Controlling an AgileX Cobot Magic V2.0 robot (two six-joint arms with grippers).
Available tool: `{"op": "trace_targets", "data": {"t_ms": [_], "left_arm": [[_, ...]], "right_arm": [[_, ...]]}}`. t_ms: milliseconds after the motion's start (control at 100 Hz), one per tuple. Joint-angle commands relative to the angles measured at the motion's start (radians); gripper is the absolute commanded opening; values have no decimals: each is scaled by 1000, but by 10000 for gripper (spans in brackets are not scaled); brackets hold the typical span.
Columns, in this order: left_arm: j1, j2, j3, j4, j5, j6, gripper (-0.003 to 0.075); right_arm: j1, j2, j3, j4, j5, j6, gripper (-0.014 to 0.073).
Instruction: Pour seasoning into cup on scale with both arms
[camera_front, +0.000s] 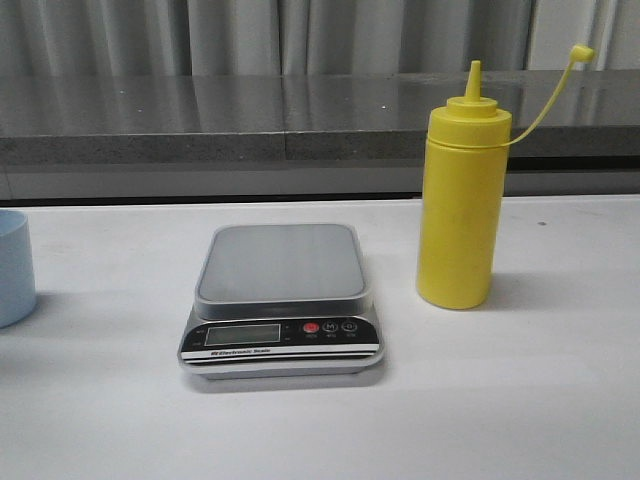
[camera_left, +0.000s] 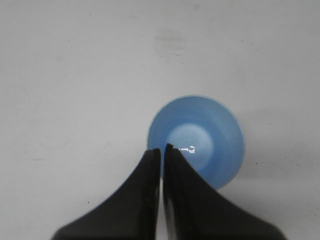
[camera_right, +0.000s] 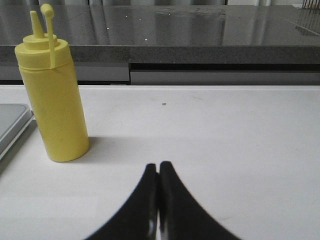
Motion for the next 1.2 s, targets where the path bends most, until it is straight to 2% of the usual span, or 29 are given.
{"op": "trace_targets", "data": {"t_ms": [0,170,270,670,1190], "left_arm": [[1,-16,-34,3,-43,-12,141],[1,4,-34,3,-43,-12,447],[1,17,-34,6,-43,-12,529],[1,54,-34,25,-121,-12,529],[1,213,-34,25,-125,-12,529]], "right_arm": [[-8,-20,-20,0,-86,-7,-69],[-8,-20,-20,0,-86,-7,-69],[-8,-20,-20,0,-86,-7,-69],[-8,-20,-20,0,-86,-7,-69],[-8,-20,-20,0,-86,-7,-69]]}}
